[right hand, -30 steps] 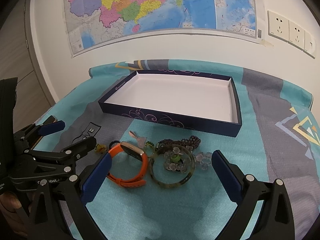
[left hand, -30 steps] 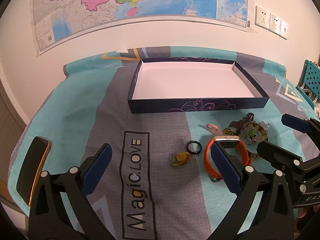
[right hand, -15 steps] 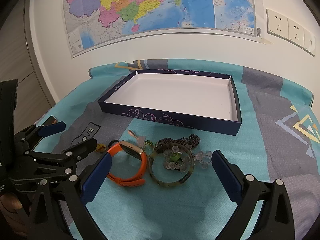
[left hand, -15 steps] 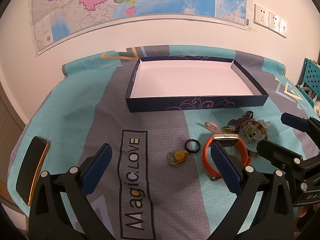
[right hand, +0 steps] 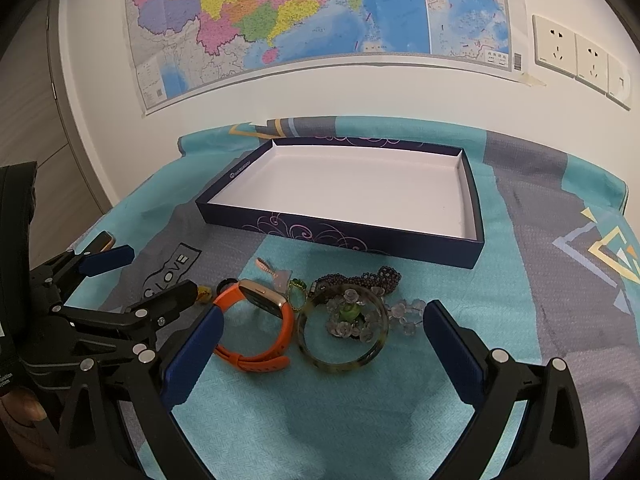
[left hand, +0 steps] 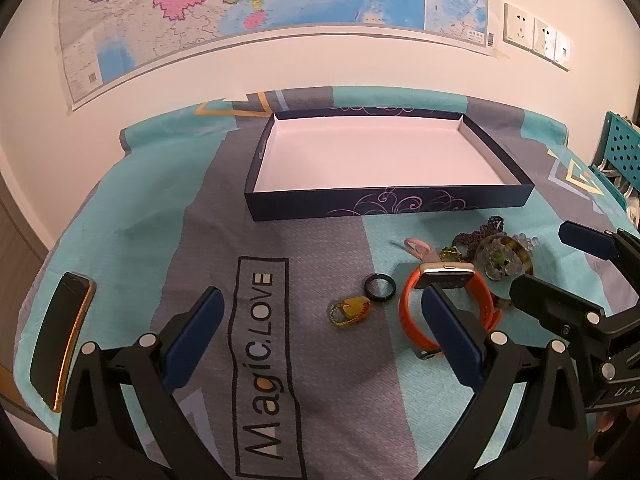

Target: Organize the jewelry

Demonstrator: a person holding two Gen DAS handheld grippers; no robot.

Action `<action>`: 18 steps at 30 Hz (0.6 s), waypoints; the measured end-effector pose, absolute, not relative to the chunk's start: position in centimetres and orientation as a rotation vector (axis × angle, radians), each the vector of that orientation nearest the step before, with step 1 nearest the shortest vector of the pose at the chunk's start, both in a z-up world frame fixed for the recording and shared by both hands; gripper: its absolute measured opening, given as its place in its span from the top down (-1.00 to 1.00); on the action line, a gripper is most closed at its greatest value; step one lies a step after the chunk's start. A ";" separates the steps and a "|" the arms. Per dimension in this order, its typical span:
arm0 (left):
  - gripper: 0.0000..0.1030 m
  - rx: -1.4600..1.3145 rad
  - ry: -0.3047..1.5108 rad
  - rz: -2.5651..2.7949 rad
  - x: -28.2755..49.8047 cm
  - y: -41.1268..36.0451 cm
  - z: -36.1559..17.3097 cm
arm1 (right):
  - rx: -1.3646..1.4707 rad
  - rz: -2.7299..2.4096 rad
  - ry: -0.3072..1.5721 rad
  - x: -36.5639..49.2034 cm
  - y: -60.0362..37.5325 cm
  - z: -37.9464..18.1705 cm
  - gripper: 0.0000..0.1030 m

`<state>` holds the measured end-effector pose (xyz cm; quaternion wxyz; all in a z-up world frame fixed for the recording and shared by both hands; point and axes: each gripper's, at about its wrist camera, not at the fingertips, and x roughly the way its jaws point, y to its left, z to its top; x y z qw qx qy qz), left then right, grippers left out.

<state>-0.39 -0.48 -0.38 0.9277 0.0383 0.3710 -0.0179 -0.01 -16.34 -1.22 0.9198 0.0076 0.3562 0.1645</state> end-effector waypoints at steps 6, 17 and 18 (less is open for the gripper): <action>-0.89 0.082 0.764 -0.040 -0.3 -0.7 -0.5 | 0.021 0.339 0.730 0.0 -16.3 -1.2 -0.88; -0.89 0.084 0.770 -0.046 -0.3 -0.9 -0.7 | 0.028 0.342 0.734 0.1 -16.5 -1.3 -0.88; -0.89 0.083 0.770 -0.045 -0.4 -0.9 -0.7 | 0.028 0.342 0.734 0.1 -16.5 -1.3 -0.88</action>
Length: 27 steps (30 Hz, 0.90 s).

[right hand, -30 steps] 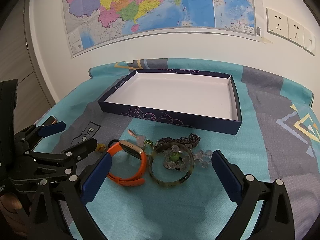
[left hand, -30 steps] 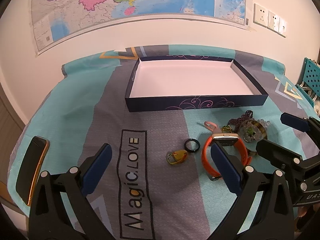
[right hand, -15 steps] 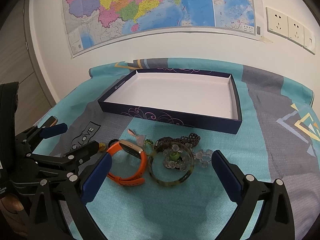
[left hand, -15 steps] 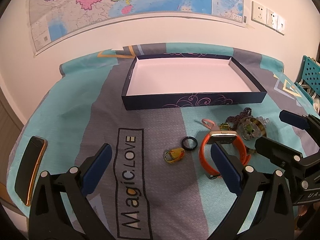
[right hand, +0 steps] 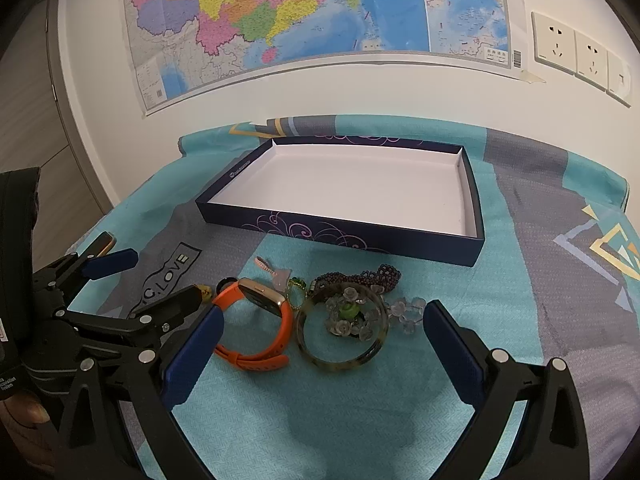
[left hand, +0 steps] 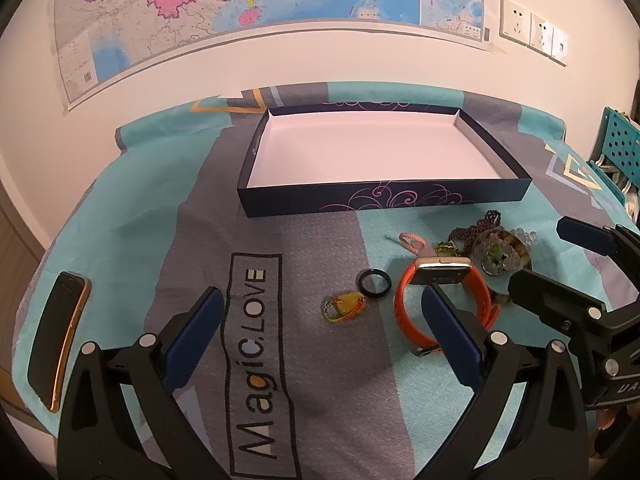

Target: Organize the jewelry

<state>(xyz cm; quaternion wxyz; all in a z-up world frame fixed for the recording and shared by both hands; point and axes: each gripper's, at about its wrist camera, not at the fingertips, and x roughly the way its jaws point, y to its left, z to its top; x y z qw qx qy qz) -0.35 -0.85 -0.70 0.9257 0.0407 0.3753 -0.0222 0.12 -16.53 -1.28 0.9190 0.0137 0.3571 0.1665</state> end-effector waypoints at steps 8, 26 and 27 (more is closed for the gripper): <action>-0.89 0.084 0.774 -0.048 -0.4 -1.0 -0.9 | 0.032 0.343 0.735 0.1 -16.5 -1.3 -0.88; -0.89 0.089 0.787 -0.064 -0.3 -1.3 -1.1 | 0.043 0.346 0.739 0.2 -17.0 -1.5 -0.88; -0.89 0.091 0.788 -0.065 -0.2 -1.3 -1.1 | 0.044 0.344 0.740 0.3 -17.0 -1.5 -0.88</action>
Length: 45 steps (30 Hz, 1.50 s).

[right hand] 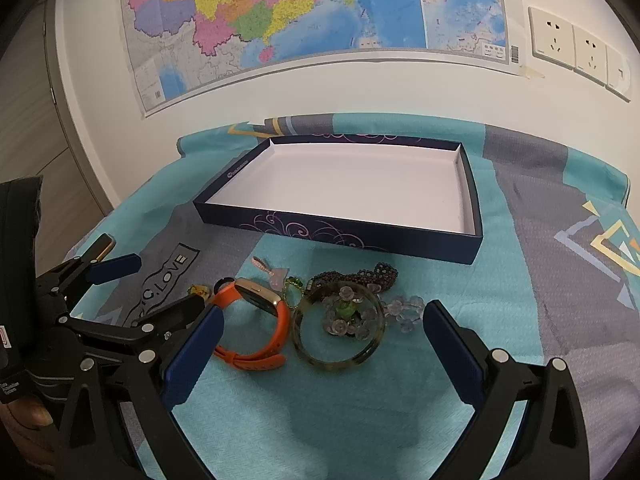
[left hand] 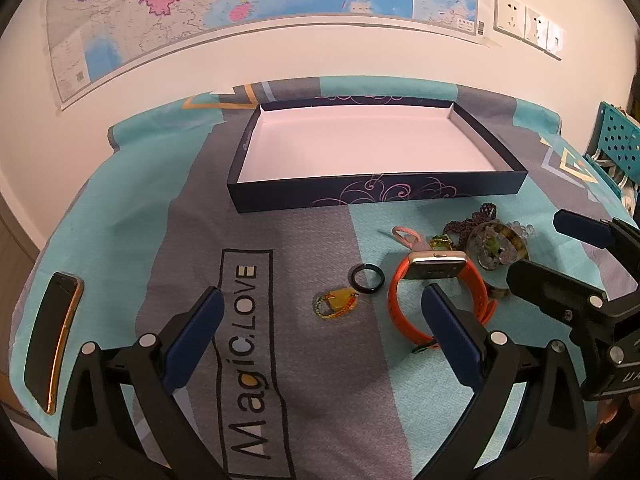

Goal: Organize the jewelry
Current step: 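Lower the left tool onto the orange smartwatch while the right tool lowers onto the tortoiseshell bangle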

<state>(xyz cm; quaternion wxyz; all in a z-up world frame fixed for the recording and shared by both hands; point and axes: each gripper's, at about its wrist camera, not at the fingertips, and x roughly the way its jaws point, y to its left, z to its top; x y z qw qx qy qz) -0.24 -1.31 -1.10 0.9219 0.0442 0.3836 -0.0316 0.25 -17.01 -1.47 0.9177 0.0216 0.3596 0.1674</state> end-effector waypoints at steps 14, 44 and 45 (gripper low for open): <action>-0.78 0.109 0.802 -0.109 -0.2 -1.9 -1.6 | 0.071 0.341 0.783 0.7 -18.1 -2.2 -0.72; 0.41 0.058 0.901 -0.340 1.1 -2.4 -2.7 | 0.112 0.364 0.902 2.4 -19.7 -4.3 0.80; 0.41 0.063 0.902 -0.344 1.1 -2.5 -2.6 | 0.106 0.363 0.905 2.5 -19.7 -4.3 0.80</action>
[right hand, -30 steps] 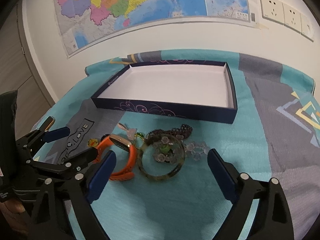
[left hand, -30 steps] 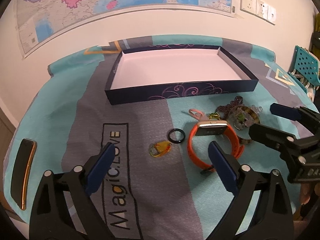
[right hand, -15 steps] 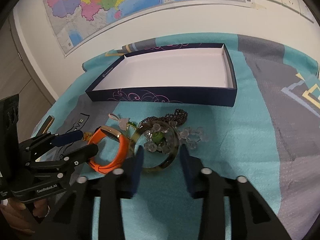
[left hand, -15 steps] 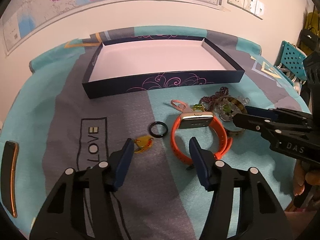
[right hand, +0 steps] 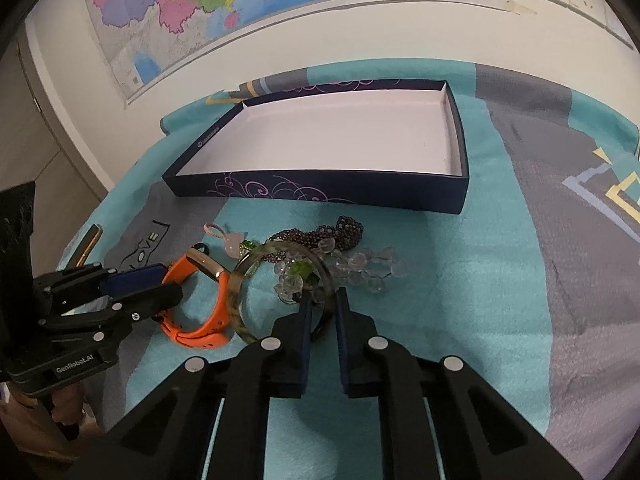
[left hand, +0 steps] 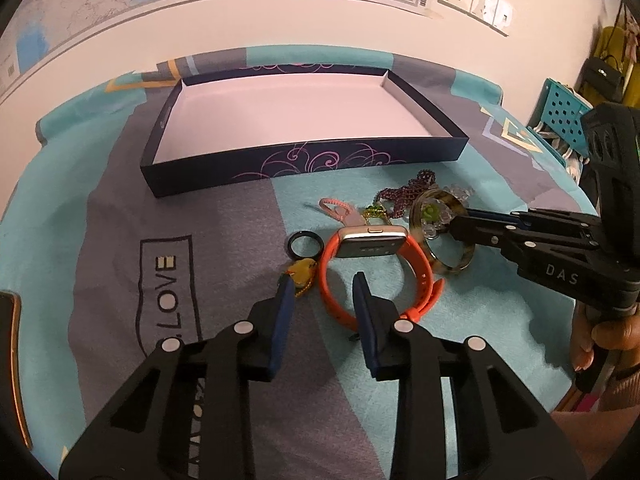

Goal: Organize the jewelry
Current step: 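Lower the left tool onto the orange smartwatch while the right tool lowers onto the tortoiseshell bangle, then close and lift the left tool with the watch while the right tool lifts the bangle into the box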

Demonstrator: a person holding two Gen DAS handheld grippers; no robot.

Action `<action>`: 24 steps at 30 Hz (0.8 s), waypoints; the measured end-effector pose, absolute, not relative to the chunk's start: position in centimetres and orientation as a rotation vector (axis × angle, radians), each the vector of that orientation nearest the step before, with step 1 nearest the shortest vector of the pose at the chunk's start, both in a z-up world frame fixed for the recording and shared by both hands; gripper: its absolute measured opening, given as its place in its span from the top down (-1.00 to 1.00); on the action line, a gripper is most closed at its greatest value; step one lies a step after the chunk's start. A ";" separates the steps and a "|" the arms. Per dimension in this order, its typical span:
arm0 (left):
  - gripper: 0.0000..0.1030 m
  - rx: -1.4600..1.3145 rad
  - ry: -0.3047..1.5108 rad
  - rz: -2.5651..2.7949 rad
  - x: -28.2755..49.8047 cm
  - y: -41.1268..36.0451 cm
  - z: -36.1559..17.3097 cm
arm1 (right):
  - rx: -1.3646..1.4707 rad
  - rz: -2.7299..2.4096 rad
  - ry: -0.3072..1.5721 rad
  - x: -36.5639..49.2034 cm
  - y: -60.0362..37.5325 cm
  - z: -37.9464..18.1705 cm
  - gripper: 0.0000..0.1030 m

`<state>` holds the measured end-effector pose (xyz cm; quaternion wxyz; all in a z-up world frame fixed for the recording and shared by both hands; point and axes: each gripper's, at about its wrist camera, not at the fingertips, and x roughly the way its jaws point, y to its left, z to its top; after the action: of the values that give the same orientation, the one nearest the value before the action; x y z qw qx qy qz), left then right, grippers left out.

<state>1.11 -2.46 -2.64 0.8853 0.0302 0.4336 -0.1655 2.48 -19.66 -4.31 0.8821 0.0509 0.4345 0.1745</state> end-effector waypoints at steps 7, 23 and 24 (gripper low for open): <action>0.66 0.107 0.913 -0.384 1.4 -3.0 -2.9 | 0.078 0.369 0.903 2.7 -19.5 -4.3 0.81; 0.70 0.125 0.941 -0.411 1.3 -3.2 -3.1 | 0.062 0.402 0.911 2.4 -19.6 -4.3 0.83; 0.80 0.114 0.943 -0.408 1.4 -3.1 -3.1 | 0.065 0.398 0.908 2.4 -19.7 -4.3 0.87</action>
<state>1.38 -3.06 -3.05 0.8694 0.0547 0.4508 -0.1948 2.38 -19.71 -4.28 0.8792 0.0314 0.4354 0.1911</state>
